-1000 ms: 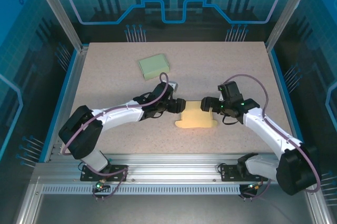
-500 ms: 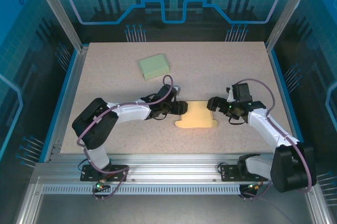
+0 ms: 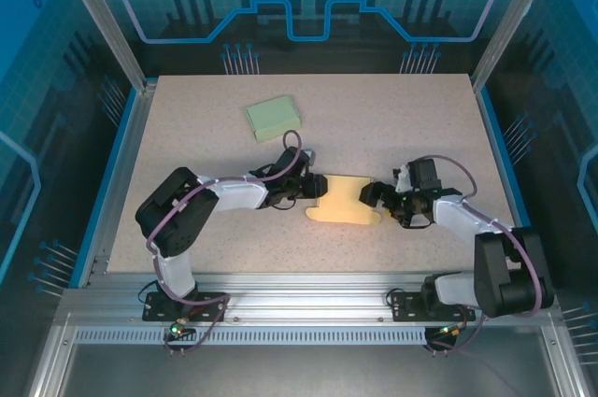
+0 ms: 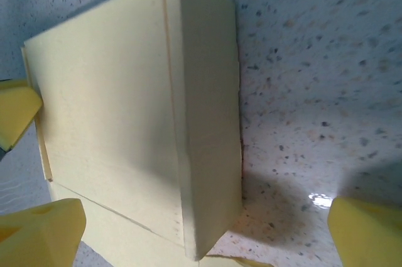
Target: Fold the paper box
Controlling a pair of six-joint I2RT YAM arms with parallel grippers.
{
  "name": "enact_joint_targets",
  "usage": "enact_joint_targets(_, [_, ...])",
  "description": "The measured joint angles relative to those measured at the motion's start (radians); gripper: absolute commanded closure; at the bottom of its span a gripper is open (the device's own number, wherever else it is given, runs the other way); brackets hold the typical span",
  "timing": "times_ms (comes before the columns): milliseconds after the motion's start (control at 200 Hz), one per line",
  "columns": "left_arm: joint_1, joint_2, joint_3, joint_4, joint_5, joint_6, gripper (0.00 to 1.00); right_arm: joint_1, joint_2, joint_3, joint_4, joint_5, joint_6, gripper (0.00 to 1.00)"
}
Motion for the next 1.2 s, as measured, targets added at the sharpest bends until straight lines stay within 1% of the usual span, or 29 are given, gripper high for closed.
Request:
enact_joint_targets(130, [0.009, 0.0, -0.031, 0.068, 0.022, -0.03, 0.74, 0.0, 0.021, -0.025, 0.073, -0.044, 0.033, 0.03])
enact_joint_targets(185, [0.014, 0.0, -0.04, 0.089, 0.029, -0.041, 0.76, 0.0, 0.031, -0.027, 0.106, -0.066, 0.046, 0.04])
enact_joint_targets(295, [0.026, 0.0, -0.053, 0.123, 0.041, -0.062, 0.84, 0.0, 0.054, -0.027, 0.175, -0.101, 0.067, 0.05])
enact_joint_targets(520, [0.051, 0.011, -0.077, 0.202, 0.067, -0.105, 0.93, 0.003, 0.1, -0.027, 0.284, -0.14, 0.098, 0.06])
enact_joint_targets(635, [0.072, 0.022, -0.097, 0.254, 0.082, -0.131, 0.94, 0.003, 0.13, -0.027, 0.333, -0.153, 0.113, 0.07])
enact_joint_targets(755, [0.081, 0.027, -0.11, 0.291, 0.1, -0.152, 0.93, 0.009, 0.158, -0.027, 0.386, -0.176, 0.135, 0.13])
enact_joint_targets(905, [0.081, 0.029, -0.11, 0.295, 0.104, -0.155, 0.9, 0.047, 0.174, -0.024, 0.427, -0.191, 0.146, 0.28])
enact_joint_targets(1041, [0.081, 0.029, -0.11, 0.295, 0.104, -0.155, 0.85, 0.064, 0.174, -0.016, 0.445, -0.197, 0.164, 0.42])
enact_joint_targets(1126, [0.082, 0.026, -0.119, 0.303, 0.104, -0.155, 0.8, 0.064, 0.17, -0.014, 0.452, -0.196, 0.182, 0.45])
enact_joint_targets(1201, [0.086, 0.013, -0.143, 0.312, 0.104, -0.154, 0.73, 0.064, 0.153, -0.014, 0.451, -0.196, 0.194, 0.46])
